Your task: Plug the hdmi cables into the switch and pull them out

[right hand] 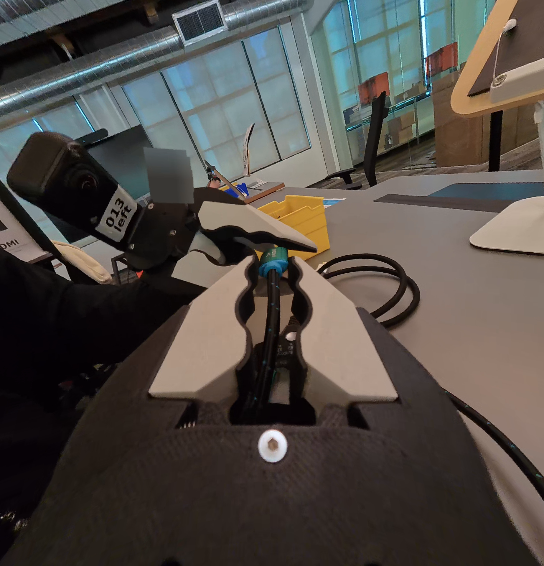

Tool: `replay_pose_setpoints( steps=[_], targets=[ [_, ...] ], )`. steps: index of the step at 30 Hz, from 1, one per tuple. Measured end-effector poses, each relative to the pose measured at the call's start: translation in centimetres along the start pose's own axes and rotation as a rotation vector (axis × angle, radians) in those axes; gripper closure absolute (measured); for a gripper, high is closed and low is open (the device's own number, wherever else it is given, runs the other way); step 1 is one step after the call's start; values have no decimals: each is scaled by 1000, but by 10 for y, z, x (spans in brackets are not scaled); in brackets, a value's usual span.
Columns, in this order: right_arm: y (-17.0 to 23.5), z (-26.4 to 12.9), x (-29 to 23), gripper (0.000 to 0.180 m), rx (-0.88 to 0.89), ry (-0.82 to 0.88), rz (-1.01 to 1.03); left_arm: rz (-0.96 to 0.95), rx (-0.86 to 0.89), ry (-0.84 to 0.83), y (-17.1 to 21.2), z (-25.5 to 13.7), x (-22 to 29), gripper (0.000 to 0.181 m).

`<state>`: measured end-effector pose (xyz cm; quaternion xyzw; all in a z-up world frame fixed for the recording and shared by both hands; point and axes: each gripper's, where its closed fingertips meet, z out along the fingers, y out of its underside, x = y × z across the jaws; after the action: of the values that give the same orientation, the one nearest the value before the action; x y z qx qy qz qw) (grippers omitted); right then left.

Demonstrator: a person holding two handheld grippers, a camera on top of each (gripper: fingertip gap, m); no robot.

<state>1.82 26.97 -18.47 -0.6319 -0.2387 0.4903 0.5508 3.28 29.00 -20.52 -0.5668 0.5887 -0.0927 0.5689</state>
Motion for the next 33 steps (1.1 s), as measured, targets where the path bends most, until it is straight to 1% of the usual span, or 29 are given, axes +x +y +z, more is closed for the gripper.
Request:
replay_pose_setpoints(
  steps=[2, 4, 6, 7, 8, 11, 12, 14, 17, 20, 21, 22, 25, 28, 33],
  targets=[
    [-1, -1, 0, 164, 2, 1, -2, -22, 3, 54, 0, -1, 1, 151],
    [-4, -3, -1, 171, 18, -10, -1, -27, -32, 102, 7, -2, 1, 145],
    [-5, -6, 2, 172, 15, -3, 0, -28, -61, 148, 14, -3, 3, 145],
    [-2, -6, 4, 173, -1, 9, -8, -24, -52, 167, 13, -4, 5, 155],
    [-1, -6, 5, 173, -12, 17, -8, -25, -34, 182, 10, -5, 8, 160],
    [-2, -7, 5, 174, 2, 7, 6, -31, -27, 142, 7, -3, 5, 161],
    [-1, -7, 6, 173, -6, 5, 12, -19, -36, 114, 8, -2, 2, 154],
    [-1, -9, 6, 173, -11, -13, 44, -2, -36, 46, 7, -2, -7, 135],
    [-1, -11, 6, 173, 0, -52, 130, 110, -28, -48, 2, -3, -13, 126],
    [-3, -11, 3, 174, 20, -108, 225, 285, -4, -106, -6, -6, -7, 142],
    [-2, -11, 2, 174, 21, -125, 256, 322, -12, -99, -6, -6, -2, 147],
    [-2, -11, 2, 174, 19, -139, 282, 344, -21, -78, -4, -5, 4, 158],
    [4, -13, 5, 174, -12, -132, 309, 346, -47, -65, 2, -1, 8, 160],
    [4, -12, 6, 174, -8, -125, 305, 338, -70, -65, 4, 0, 7, 160],
    [4, -8, 6, 171, -23, -78, 202, 221, -116, 36, 14, 0, 10, 161]
  ],
)
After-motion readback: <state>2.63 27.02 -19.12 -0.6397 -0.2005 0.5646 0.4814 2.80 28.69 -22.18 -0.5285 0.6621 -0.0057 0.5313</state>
